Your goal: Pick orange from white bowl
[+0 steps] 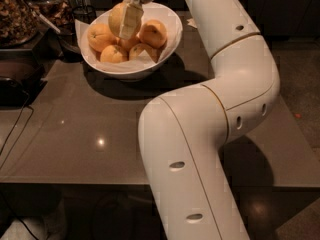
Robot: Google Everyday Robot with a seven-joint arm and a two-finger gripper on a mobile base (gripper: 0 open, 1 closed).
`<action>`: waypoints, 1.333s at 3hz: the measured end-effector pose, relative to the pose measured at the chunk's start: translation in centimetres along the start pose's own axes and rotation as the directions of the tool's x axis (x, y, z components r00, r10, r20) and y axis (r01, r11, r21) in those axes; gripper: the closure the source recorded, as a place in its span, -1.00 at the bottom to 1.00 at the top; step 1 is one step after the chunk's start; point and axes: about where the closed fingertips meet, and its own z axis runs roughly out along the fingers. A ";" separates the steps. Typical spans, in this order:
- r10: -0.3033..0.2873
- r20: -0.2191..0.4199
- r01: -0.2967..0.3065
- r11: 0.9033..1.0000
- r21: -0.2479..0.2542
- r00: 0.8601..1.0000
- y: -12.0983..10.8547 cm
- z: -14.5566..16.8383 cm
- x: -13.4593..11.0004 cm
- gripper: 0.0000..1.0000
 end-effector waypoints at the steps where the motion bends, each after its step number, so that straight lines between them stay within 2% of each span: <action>1: -0.037 0.060 0.037 0.999 0.007 0.997 0.5 -2.0 -0.7 1.00; 2: -0.037 0.065 0.037 0.999 0.013 0.997 0.3 -1.5 -0.9 1.00; 3: 0.019 0.085 -0.019 1.000 0.000 0.996 1.1 -2.8 -0.8 1.00; 4: 0.134 0.110 -0.131 0.991 -0.041 0.985 5.3 -5.5 -0.4 1.00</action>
Offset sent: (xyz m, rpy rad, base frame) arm -0.0099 -0.0030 0.0162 0.0429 -0.0223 0.0420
